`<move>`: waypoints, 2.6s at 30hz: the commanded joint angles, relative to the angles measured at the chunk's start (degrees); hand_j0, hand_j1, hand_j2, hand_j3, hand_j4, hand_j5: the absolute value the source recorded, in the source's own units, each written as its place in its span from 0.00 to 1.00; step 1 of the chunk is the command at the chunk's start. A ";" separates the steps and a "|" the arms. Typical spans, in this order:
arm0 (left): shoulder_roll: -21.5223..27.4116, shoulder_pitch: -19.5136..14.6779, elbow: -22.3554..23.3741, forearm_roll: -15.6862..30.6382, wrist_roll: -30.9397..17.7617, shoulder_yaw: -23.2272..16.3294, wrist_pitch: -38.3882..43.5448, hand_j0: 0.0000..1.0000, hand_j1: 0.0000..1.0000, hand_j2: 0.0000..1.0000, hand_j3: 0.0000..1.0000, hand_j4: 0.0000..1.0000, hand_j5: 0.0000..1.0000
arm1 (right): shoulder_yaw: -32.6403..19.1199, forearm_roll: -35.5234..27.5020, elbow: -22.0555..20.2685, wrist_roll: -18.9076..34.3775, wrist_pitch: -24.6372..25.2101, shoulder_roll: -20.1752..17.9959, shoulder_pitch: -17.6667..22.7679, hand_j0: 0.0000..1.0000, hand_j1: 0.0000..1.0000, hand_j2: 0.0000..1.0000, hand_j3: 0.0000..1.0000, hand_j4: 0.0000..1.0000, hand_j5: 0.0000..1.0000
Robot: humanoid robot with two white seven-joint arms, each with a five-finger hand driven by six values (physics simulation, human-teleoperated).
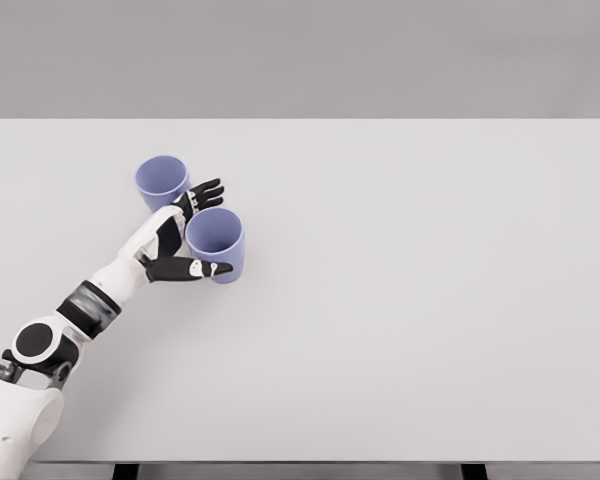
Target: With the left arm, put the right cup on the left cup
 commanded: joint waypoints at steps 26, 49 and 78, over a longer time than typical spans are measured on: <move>0.56 0.79 -5.99 0.27 0.01 0.07 2.56 0.76 0.76 0.76 0.76 0.76 0.76 | 0.01 -0.03 0.01 -0.01 -0.01 -0.01 0.00 1.00 1.00 1.00 1.00 1.00 1.00; 0.82 -0.61 -11.97 1.15 0.01 1.65 6.78 0.73 0.73 0.73 0.73 0.73 0.73 | 0.01 -0.03 0.01 -0.01 -0.01 -0.01 0.00 1.00 1.00 1.00 1.00 1.00 1.00; 0.82 -10.20 -6.88 1.15 0.10 5.43 9.59 0.73 0.73 0.73 0.73 0.73 0.73 | 0.01 -0.03 0.01 -0.01 0.08 -0.01 0.00 1.00 1.00 1.00 1.00 1.00 1.00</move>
